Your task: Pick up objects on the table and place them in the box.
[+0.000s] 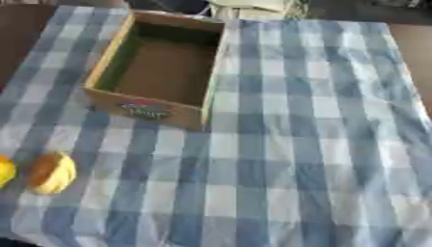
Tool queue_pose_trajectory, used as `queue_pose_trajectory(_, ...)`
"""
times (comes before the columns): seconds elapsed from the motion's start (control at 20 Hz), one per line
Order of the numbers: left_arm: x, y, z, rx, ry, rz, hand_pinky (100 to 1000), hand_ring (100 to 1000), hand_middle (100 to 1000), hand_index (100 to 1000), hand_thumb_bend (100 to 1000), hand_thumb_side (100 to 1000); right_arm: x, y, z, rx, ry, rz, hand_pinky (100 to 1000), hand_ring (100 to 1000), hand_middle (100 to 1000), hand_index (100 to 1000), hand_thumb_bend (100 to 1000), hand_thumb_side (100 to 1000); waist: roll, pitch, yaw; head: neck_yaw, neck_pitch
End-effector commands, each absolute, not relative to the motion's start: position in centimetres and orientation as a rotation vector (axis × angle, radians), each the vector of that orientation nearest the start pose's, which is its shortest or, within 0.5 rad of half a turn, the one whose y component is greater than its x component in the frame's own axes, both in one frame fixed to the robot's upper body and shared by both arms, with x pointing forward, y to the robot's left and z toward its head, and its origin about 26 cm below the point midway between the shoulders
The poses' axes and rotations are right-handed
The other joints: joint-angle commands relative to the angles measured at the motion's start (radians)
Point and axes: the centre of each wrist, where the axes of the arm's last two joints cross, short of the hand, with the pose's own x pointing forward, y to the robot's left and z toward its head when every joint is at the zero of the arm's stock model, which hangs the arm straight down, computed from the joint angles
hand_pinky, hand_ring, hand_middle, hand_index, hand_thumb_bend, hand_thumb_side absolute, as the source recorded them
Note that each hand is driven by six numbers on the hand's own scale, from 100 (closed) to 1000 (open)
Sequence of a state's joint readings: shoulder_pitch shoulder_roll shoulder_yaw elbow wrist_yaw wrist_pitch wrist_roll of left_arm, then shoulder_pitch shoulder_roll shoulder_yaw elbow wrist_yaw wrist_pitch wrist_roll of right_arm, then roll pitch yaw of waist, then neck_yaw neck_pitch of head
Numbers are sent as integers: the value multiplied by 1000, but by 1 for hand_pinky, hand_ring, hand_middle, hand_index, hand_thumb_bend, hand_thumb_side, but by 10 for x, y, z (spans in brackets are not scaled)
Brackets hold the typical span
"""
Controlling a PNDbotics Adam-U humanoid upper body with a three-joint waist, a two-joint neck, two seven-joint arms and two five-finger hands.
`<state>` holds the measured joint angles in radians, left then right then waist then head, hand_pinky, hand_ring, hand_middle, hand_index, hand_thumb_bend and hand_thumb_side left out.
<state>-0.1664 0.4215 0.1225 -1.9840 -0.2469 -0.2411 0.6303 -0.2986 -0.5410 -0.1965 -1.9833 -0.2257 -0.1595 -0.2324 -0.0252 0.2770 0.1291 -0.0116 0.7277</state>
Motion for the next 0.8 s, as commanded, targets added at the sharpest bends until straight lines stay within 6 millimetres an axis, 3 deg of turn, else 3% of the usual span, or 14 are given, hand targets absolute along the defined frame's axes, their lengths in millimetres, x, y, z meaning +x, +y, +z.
queue_pose_trajectory(0.05, 282, 321, 189, -1210, 3380, -208, 727, 693, 642, 755, 227, 349, 287, -338, 253, -366, -2527, 63, 762, 778, 574, 720, 100, 555, 1, -13, 1, 0, -7)
queue_pose_trajectory(0.6, 280, 323, 188, -1234, 3373, -192, 728, 691, 643, 758, 228, 343, 287, -338, 252, -370, -2526, 58, 762, 777, 575, 720, 100, 558, 4, -12, -1, 1, -2)
queue_pose_trajectory(0.8, 275, 333, 186, -1339, 3359, -15, 734, 697, 650, 770, 230, 321, 287, -339, 253, -380, -2524, 69, 762, 777, 575, 720, 100, 556, 8, -12, -1, -3, 3)
